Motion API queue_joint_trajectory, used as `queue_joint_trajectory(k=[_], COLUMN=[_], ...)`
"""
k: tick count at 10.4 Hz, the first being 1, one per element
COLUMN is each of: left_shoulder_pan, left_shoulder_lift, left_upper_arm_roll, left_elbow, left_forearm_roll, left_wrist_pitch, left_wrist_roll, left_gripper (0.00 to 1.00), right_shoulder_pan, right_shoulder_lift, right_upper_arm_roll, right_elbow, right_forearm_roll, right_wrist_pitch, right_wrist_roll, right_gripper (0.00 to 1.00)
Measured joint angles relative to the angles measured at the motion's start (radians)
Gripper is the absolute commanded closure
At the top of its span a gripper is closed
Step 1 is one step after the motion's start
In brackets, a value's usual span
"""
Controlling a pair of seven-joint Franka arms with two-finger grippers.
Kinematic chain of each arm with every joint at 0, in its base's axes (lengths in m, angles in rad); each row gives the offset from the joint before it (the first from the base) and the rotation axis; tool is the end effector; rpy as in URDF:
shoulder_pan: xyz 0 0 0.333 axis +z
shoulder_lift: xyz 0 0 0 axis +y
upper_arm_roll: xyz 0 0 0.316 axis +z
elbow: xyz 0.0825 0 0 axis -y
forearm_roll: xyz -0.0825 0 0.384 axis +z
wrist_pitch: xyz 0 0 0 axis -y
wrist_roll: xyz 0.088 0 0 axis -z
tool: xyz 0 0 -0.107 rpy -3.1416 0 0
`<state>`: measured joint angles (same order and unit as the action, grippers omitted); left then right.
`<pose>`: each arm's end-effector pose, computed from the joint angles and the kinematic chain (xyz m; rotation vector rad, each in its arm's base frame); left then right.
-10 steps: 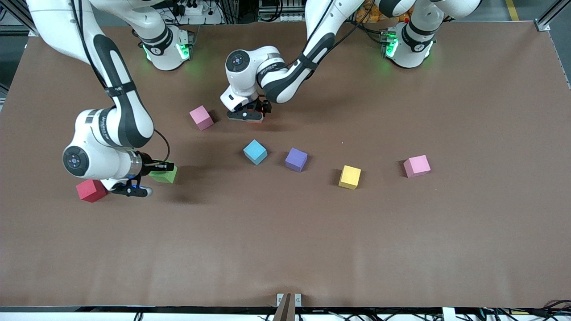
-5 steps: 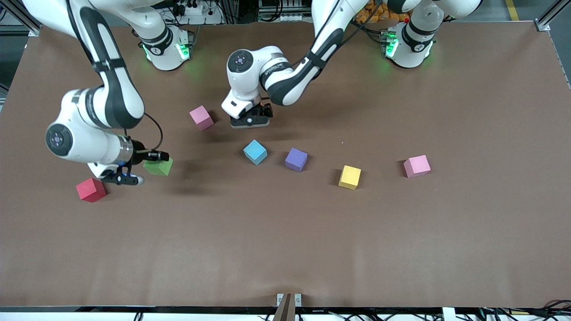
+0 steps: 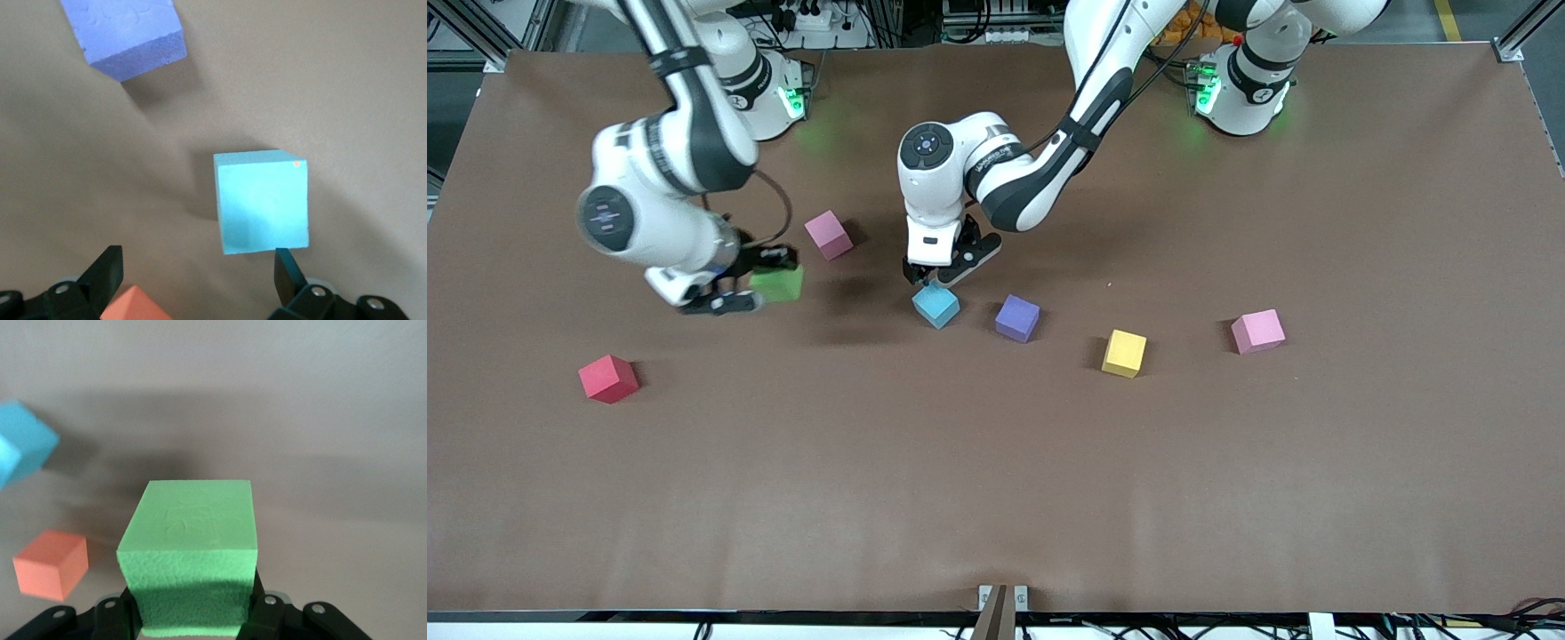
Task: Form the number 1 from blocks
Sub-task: 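Grasp the cyan cube with the left gripper while the right carries green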
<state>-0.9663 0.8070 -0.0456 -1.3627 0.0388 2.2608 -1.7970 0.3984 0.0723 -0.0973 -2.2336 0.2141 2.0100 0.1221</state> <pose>0.4031 -0.6282 0.2455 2.8231 1.1560 0.0214 0.4730 0.1601 0.3190 -2.9949 -0.0870 0.4891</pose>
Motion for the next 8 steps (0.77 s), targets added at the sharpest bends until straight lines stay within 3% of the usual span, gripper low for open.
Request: queue_joint_trajectory(k=[3, 8], left_shoulder_pan=[0.001, 0.002], left_shoulder_lift=[0.014, 0.056], left_upper_arm_roll=[0.039, 0.068], left_elbow=[-0.001, 0.005], left_forearm_roll=[0.000, 0.000], left_wrist_pitch=[0.084, 0.168], left_wrist_roll=[-0.073, -0.074], left_gripper=[0.00, 0.00], right_shoulder_pan=[0.022, 0.244], right_shoulder_lift=[-0.044, -0.111], right_upper_arm_roll=[0.150, 0.179], right_elbow=[-0.087, -0.183], right_forearm_roll=[0.000, 0.029], right_wrist_pitch=[0.014, 0.073], right_wrist_roll=[0.172, 0.388], right_gripper=[0.41, 0.42])
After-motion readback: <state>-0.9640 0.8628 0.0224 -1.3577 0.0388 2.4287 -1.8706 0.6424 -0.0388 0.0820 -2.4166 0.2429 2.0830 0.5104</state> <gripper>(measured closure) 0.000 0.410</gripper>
